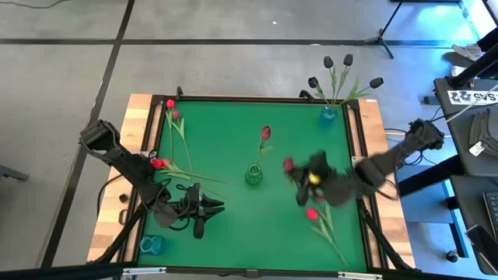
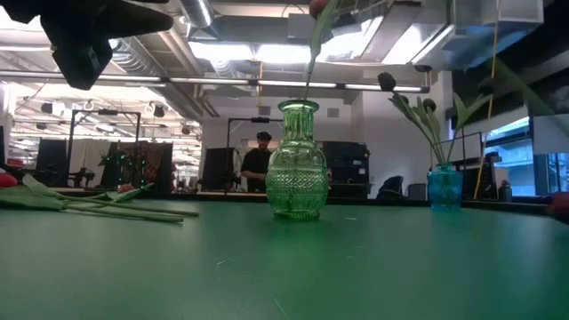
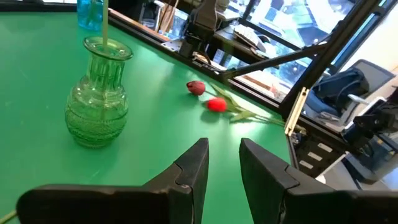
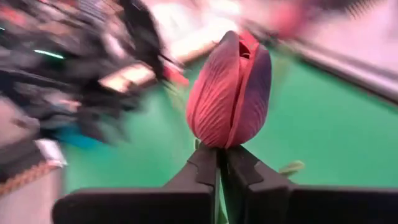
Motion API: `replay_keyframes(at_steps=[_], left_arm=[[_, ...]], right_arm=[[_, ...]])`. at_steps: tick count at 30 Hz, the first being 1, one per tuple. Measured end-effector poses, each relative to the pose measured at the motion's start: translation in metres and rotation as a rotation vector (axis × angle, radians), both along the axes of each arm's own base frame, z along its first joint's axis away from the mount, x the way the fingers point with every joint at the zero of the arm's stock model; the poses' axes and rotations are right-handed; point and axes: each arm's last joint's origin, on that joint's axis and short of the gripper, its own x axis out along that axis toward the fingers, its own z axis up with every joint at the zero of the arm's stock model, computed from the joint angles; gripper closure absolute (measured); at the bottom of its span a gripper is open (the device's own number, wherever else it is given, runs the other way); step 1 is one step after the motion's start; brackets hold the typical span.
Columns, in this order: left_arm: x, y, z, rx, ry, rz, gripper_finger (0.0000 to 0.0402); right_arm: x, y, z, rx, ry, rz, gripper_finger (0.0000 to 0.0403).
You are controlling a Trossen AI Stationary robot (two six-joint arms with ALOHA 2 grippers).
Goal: Sort flowers into vase by color
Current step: Put the middle right pink flower into the green vase
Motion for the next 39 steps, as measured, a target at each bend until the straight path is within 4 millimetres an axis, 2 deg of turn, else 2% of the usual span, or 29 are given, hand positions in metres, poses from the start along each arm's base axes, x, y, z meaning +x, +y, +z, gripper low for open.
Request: replay_keyframes(at_steps=[4, 6, 9, 13, 16, 21, 26, 32, 39], left_arm=[[0.001, -0.001, 0.004, -0.022, -0.031, -0.001, 0.0314], [0.001, -0.001, 0.006, -0.015, -0.044, -0.005, 0.0314], [0.001, -0.002, 0.008, -0.01, -0.057, -0.012, 0.0314], [0.002, -0.003, 0.008, -0.014, -0.051, -0.05, 0.0314], [0.002, -0.003, 0.008, -0.01, -0.05, -0.052, 0.0314], [0.001, -0.003, 0.007, 0.009, -0.046, -0.059, 0.0314], [-0.001, -0.006, 0.007, 0.017, -0.04, -0.072, 0.0314], [-0.001, -0.007, 0.005, 0.061, -0.016, -0.131, 0.0314], [0.002, -0.002, 0.005, 0.089, -0.011, -0.111, 0.0314]], right_arm=[[0.005, 0.044, 0.008, -0.137, -0.179, 0.03, 0.0395], [0.01, 0.054, 0.011, -0.187, -0.245, 0.003, 0.0397], [0.019, 0.06, 0.025, -0.277, -0.328, -0.014, 0.0399], [0.029, 0.05, 0.046, -0.41, -0.412, -0.058, 0.0397], [0.039, 0.032, 0.052, -0.476, -0.43, -0.082, 0.0397], [0.067, 0.003, 0.043, -0.521, -0.417, -0.095, 0.0396], [0.078, -0.016, 0.038, -0.555, -0.37, -0.126, 0.0396], [0.082, -0.02, 0.03, -0.544, -0.33, -0.096, 0.0396], [0.082, -0.018, 0.034, -0.514, -0.394, -0.047, 0.0396]])
